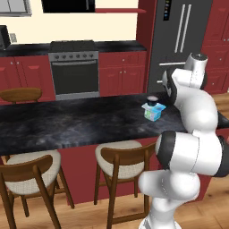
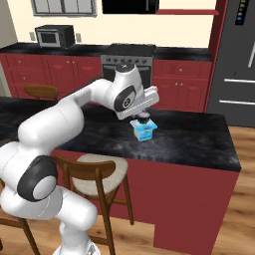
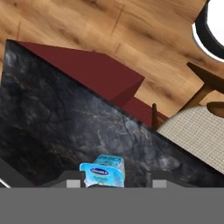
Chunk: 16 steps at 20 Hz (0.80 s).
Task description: Stack the yogurt containers by placing the smaller containers on top of the larger containers.
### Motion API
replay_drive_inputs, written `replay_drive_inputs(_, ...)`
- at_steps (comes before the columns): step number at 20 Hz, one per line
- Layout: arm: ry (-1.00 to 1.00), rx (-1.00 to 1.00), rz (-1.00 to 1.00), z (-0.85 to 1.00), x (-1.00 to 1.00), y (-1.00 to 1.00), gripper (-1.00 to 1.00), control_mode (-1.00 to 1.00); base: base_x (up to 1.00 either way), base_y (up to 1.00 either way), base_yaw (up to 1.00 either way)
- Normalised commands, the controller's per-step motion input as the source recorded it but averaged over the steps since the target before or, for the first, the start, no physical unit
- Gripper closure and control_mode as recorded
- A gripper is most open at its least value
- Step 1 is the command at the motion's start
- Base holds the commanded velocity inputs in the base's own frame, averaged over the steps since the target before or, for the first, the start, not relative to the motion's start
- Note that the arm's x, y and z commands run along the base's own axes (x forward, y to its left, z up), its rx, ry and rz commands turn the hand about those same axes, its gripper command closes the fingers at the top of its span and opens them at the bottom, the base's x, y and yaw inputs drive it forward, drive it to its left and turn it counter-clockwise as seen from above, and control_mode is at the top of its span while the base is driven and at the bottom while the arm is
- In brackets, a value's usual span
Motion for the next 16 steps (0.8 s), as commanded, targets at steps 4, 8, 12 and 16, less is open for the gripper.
replay_drive_inputs(4,-0.03,0.14,-0.30,0.03,0.03,0.36,1.00,-1.00,0.00,0.00,0.00)
replay_drive_inputs(8,-0.03,0.06,-0.29,0.00,0.13,0.58,1.00,-1.00,0.00,0.00,0.00)
replay_drive_inputs(12,0.00,0.01,-0.27,0.00,0.29,0.56,1.00,-1.00,0.00,0.00,0.00)
replay_drive_inputs(16,0.00,0.02,-0.26,0.00,0.41,0.50,1.00,-1.00,0.00,0.00,0.00)
